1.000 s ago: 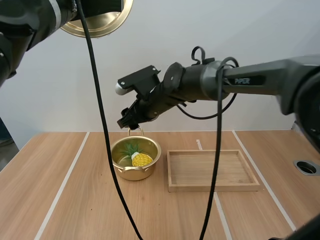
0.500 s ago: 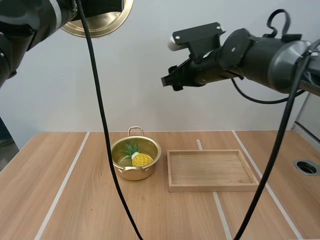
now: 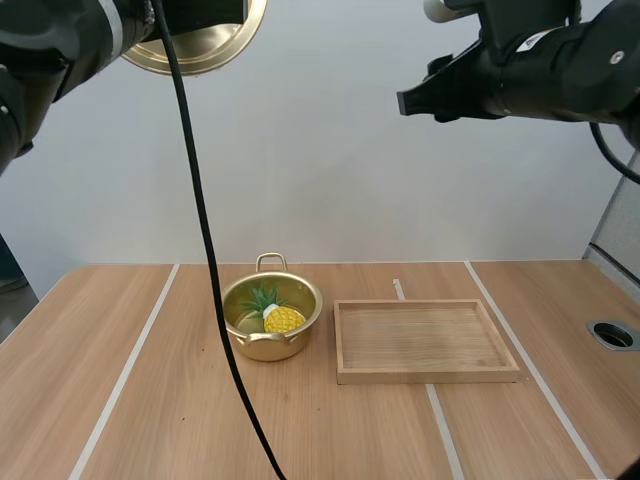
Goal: Open the pot, put the pineapple inside, and close it
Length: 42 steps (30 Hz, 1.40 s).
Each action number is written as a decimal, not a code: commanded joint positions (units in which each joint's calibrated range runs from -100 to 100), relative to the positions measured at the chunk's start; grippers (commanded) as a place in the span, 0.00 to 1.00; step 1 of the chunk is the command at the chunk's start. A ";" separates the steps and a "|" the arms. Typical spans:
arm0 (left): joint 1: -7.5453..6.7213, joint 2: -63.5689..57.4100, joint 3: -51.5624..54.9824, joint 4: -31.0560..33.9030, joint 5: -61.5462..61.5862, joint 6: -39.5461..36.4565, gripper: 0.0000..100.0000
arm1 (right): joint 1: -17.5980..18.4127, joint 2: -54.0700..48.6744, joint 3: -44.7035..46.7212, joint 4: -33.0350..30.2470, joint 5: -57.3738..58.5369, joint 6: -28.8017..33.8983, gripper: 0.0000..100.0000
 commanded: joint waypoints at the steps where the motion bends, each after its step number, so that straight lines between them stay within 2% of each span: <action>1: -0.06 -0.40 -0.42 -0.79 -1.28 -0.30 0.00 | -0.33 -3.08 -0.34 -0.83 3.24 0.87 0.33; 2: -0.06 -0.40 -0.42 -0.79 -1.28 -0.30 0.00 | -0.33 -3.78 -0.34 -0.83 4.08 2.30 0.20; 3: -0.06 -0.40 -0.42 -0.79 -1.28 -0.30 0.00 | -0.33 -4.41 -0.34 -0.89 5.46 3.88 0.00; 7: -0.06 -0.40 -0.42 -0.79 -1.28 -0.30 0.00 | -0.33 -5.80 -0.34 -1.65 10.78 4.68 0.00; 10: -0.06 -0.40 -0.42 -0.79 -1.28 -0.30 0.00 | -0.33 -7.24 -0.34 -5.50 15.43 5.73 0.00; 15: -0.06 -0.40 -0.42 -0.79 -1.28 -0.30 0.00 | -0.33 -11.00 -0.34 -12.68 16.51 14.60 0.00; 24: -0.06 -0.40 -0.42 -2.32 -1.03 -0.30 0.00 | -1.03 -17.63 0.05 -12.38 16.11 16.88 0.00; 30: -0.06 2.59 -0.42 -1.84 14.22 -0.30 0.00 | -2.71 -18.62 0.05 -9.60 17.75 16.88 0.00; 35: -0.06 7.01 -0.42 1.76 27.40 -0.30 0.00 | -3.40 -19.18 0.92 -9.25 18.92 16.79 0.00; 42: -0.06 12.60 -0.16 5.71 37.48 -0.30 0.00 | -3.40 -19.32 3.04 -8.83 19.73 16.79 0.00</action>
